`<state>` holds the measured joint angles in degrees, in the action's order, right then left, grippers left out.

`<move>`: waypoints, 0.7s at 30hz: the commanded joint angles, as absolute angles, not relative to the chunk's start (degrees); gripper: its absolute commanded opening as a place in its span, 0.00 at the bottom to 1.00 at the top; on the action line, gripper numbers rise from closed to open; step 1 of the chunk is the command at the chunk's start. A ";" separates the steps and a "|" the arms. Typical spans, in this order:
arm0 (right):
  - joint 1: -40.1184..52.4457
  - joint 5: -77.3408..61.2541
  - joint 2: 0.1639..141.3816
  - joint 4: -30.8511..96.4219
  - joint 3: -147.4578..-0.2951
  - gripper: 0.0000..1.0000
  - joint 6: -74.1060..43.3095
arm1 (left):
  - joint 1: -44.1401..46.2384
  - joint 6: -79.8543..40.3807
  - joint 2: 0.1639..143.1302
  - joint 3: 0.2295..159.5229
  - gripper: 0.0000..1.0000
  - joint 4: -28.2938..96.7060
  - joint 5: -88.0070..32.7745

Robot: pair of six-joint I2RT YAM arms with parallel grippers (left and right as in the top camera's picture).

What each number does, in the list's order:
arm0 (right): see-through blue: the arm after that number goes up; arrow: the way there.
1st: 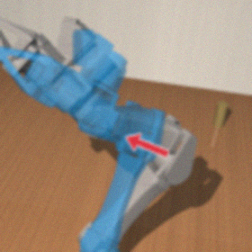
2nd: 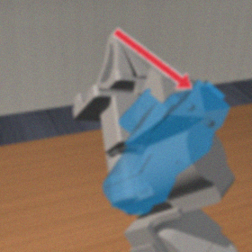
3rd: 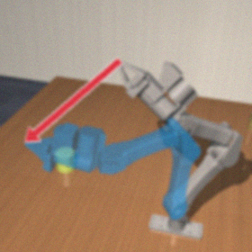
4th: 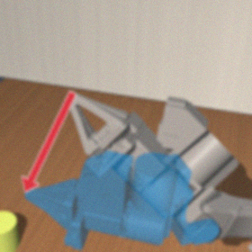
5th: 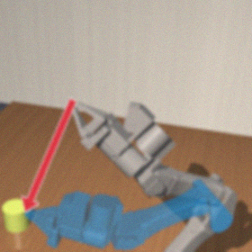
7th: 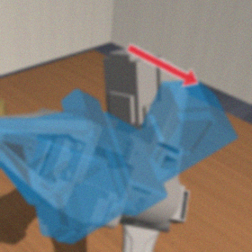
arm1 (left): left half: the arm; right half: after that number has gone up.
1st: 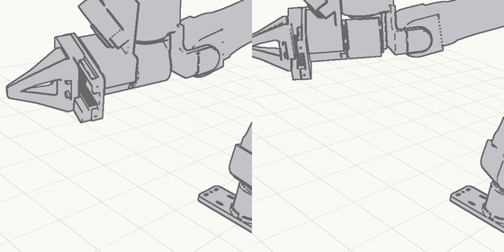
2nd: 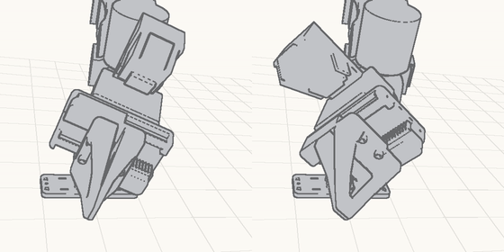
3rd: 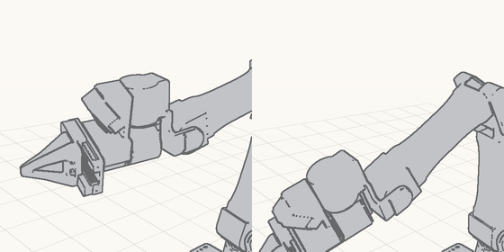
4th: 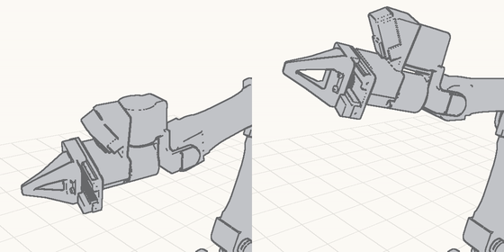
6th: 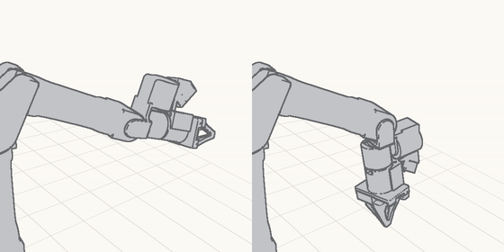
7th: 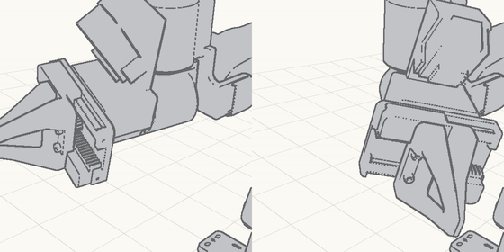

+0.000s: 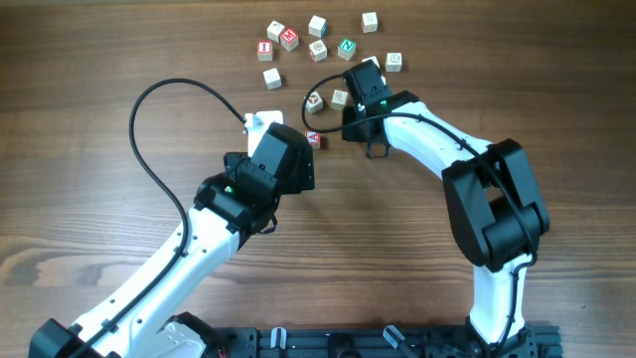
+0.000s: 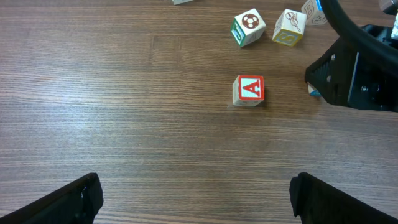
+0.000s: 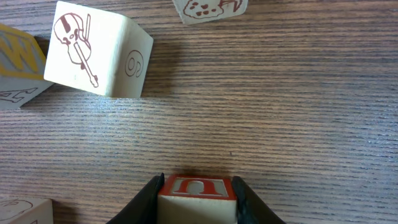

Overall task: Form a horizontal line
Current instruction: 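Grasp the white 8 block with the right gripper and carry it left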

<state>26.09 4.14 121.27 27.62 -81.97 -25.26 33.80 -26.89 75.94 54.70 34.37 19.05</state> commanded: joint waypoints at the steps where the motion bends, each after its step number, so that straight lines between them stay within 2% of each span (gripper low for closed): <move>1: 26.09 5.08 119.79 27.22 -81.08 0.24 -25.04 | 33.87 -27.24 75.05 54.54 1.00 34.37 20.01; 21: 26.41 -2.39 119.79 26.68 -81.08 0.25 -22.24 | 33.87 -27.24 75.05 54.54 1.00 34.37 20.01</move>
<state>26.09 1.21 121.25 26.55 -81.78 -24.05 33.80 -26.89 75.94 54.70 34.37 19.05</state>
